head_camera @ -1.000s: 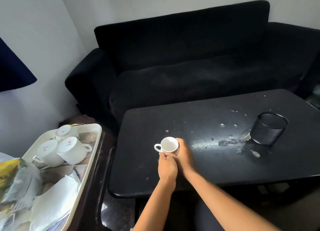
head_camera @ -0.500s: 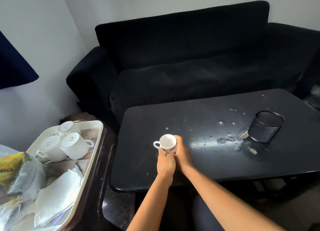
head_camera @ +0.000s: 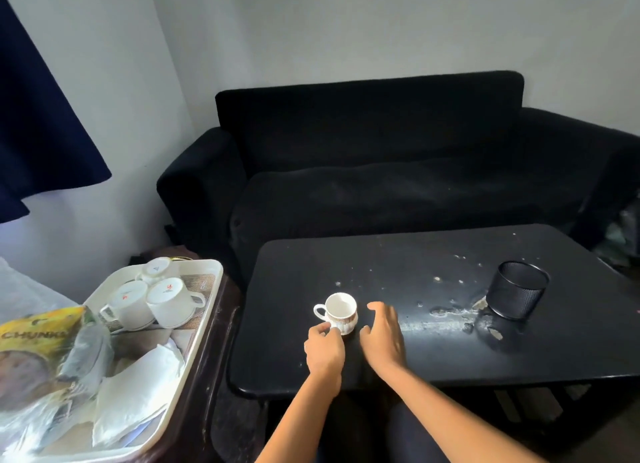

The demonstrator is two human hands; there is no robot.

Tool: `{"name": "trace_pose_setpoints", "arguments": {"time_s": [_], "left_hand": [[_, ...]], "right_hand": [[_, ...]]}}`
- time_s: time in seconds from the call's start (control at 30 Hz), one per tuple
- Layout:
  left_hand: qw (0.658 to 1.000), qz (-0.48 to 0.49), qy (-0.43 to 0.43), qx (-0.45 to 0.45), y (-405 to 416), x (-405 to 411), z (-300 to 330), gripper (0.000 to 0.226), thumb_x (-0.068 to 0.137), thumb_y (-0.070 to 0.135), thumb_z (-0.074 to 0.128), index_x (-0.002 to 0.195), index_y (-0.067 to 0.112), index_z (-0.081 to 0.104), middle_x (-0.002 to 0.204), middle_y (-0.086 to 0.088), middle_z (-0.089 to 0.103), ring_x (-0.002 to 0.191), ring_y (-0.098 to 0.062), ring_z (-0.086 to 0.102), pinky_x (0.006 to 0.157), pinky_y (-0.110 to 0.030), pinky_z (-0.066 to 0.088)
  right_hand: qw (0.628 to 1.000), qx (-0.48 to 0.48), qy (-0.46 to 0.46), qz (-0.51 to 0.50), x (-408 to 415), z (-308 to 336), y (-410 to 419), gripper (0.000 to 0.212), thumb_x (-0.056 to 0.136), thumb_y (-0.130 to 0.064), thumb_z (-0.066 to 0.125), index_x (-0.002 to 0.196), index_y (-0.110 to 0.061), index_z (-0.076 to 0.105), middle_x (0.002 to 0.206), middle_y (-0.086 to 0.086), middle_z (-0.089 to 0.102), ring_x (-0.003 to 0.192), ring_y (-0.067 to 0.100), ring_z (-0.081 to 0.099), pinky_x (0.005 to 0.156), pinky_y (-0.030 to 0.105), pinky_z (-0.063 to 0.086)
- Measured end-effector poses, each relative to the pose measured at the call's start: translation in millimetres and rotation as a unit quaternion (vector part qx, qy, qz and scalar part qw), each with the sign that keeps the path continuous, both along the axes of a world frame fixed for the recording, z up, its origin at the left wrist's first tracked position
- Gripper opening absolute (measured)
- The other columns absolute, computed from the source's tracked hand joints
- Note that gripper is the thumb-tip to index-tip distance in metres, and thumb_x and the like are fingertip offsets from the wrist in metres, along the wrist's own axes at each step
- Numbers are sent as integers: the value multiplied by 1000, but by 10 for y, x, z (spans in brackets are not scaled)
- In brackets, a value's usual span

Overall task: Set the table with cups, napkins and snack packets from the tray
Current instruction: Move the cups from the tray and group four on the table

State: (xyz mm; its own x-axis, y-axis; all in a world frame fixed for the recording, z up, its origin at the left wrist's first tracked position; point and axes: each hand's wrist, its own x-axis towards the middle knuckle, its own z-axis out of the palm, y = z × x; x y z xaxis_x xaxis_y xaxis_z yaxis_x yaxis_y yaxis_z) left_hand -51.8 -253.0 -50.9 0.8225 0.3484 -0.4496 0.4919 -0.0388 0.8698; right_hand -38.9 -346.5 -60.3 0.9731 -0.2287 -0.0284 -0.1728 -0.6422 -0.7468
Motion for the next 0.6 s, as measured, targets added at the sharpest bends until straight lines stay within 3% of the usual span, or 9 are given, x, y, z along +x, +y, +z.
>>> {"name": "trace_pose_setpoints", "arguments": {"time_s": [0.1, 0.27, 0.43, 0.6], "left_hand": [[995, -38, -57, 68, 217, -25, 112, 31, 91, 14, 46, 120, 16, 56, 126, -5, 56, 105, -22, 59, 87, -31, 47], [965, -52, -146, 211, 767, 1, 405, 32, 91, 17, 46, 122, 23, 55, 123, 1, 52, 105, -18, 57, 88, -30, 45], [935, 11, -195, 297, 1414, 86, 639, 32, 90, 14, 47, 121, 18, 58, 124, -2, 58, 115, -21, 54, 96, -34, 43], [915, 69, -174, 357, 2026, 207, 674, 32, 90, 14, 49, 121, 12, 57, 125, -11, 58, 117, -30, 49, 100, -39, 38]], "right_hand": [[998, -39, -48, 23, -24, 136, 20, 35, 87, -2, 46, 119, -15, 51, 126, 4, 48, 110, 24, 52, 81, 28, 39], [990, -60, -90, 87, 75, 435, 316, 34, 88, -2, 45, 119, -13, 53, 126, 2, 49, 106, 22, 53, 77, 28, 41], [972, -82, -127, 182, 250, 630, 893, 29, 92, -9, 46, 120, -17, 52, 127, -1, 49, 112, 18, 53, 87, 29, 43], [948, -99, -132, 274, 397, 707, 1575, 30, 94, -16, 45, 124, -17, 51, 129, -2, 49, 117, 16, 50, 92, 26, 40]]}}
